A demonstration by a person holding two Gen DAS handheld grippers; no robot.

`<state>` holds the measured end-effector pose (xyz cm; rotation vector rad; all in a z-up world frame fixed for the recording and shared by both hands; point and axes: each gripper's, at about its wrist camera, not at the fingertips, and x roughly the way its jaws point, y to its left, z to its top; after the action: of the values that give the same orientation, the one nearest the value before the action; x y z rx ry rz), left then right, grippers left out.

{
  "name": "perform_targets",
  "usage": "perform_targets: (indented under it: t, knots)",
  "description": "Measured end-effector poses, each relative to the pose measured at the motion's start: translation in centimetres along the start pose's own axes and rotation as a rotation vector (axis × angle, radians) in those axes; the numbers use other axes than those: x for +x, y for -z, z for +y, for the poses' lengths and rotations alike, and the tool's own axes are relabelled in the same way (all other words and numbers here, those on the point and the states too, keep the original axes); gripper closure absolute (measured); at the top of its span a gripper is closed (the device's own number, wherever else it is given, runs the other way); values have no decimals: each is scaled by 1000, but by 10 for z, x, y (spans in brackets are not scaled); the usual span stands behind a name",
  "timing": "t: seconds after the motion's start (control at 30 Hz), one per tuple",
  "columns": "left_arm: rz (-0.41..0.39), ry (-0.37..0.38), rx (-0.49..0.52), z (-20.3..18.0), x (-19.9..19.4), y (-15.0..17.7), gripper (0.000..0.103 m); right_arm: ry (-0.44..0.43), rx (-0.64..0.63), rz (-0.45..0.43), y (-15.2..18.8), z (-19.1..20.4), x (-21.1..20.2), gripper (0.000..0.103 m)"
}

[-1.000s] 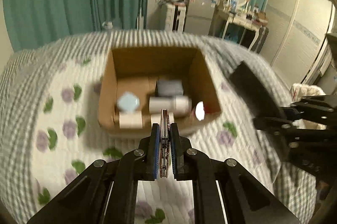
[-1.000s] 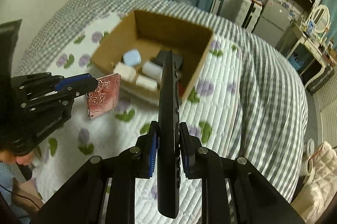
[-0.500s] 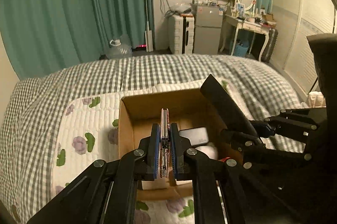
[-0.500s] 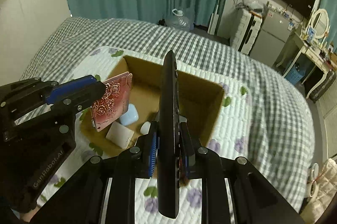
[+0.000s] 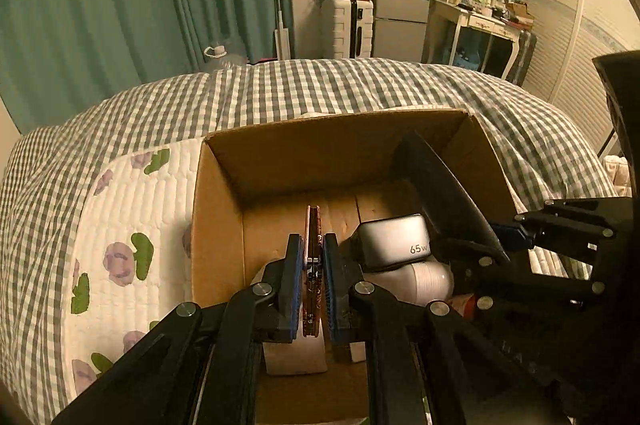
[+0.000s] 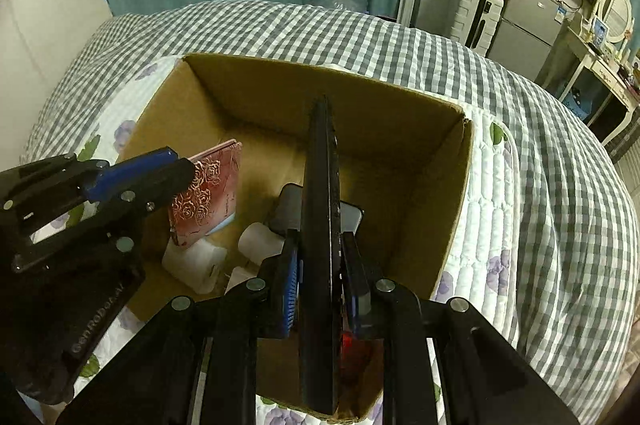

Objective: Organize rigid objects

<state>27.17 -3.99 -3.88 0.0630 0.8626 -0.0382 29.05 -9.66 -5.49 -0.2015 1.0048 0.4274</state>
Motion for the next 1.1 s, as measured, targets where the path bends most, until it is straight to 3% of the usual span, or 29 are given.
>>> perform_targets:
  t: [0.37,0.5,0.67,0.8,0.97,1.1]
  knots:
    - [-40,-21,-28,16,-35,-12,90,-9,73,-20,-7,-5,-2,84]
    - [-48,-39,-31,21,-52,-13,84,21,127,-52,-11,-11,-20,61]
    - [-125,-71,-28,23,-98,-15,45,90,135,-118,-10,-17,-75,59]
    - [-173,-65,-33,25,-136,-16,38,148,114,-201,-3,-12,-133,41]
    - [-313,-96,-16,25,-196,-5,3,184,115,-324,15,5,-207,14]
    - [-370,-104,-31,29,-225,12,0,168,130,-422,37,16,-250,3]
